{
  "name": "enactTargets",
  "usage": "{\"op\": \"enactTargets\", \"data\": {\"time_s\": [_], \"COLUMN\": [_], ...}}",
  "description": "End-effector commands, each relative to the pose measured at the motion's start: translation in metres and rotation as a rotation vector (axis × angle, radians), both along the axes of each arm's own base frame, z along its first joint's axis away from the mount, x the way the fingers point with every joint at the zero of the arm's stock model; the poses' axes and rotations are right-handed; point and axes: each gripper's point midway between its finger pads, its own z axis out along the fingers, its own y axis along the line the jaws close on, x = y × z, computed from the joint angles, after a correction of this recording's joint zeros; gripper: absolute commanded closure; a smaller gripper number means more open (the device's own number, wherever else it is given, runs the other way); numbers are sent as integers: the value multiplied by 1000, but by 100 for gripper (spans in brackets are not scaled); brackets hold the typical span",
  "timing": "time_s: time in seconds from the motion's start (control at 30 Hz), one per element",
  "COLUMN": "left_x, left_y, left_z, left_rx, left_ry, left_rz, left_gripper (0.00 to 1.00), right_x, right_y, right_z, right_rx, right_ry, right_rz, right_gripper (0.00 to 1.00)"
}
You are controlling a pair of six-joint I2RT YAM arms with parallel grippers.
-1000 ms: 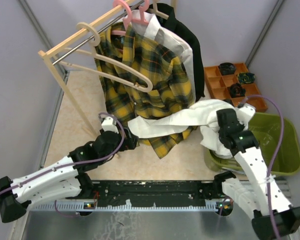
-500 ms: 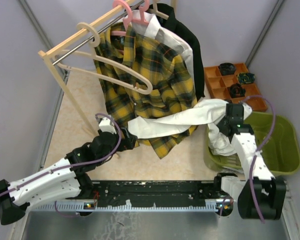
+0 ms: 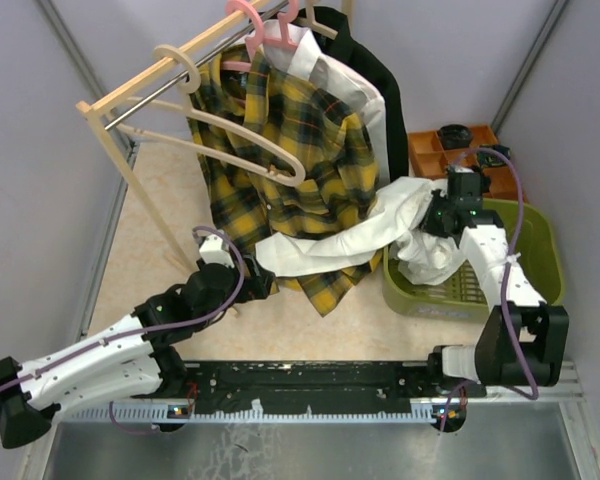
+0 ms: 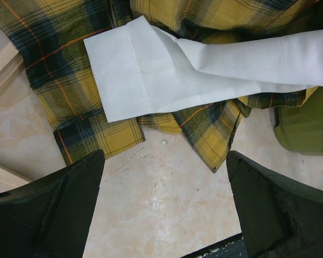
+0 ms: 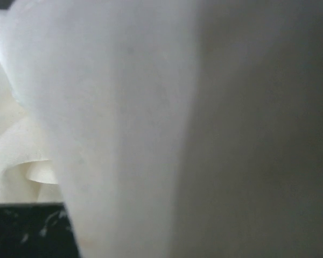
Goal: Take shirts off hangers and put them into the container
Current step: Place the shirt in the bin.
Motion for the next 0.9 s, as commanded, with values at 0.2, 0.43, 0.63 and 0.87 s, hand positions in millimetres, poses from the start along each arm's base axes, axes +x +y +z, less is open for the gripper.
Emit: {"op": "enactTargets", "data": {"time_s": [0.2, 0.43, 0.63, 0.87], "left_x": [1, 0, -2, -2], "left_y": [3, 3, 2, -5], "left_z": [2, 2, 2, 2], "left_rx": [-11, -7, -33, -41], "left_ry": [-7, -9, -11, 0], "left_rz": [13, 2, -1, -23], "left_gripper": [1, 1, 1, 1], "right_x": [-73, -125, -87, -93], "right_y": [-127, -187, -164, -165], "right_z": [128, 95, 32, -31], "right_rx": [-406, -444, -240, -233], "right_ry": [-265, -99, -23, 154], "right_rz": [-615, -845, -620, -617], "right_gripper": [99, 99, 91, 49]}}
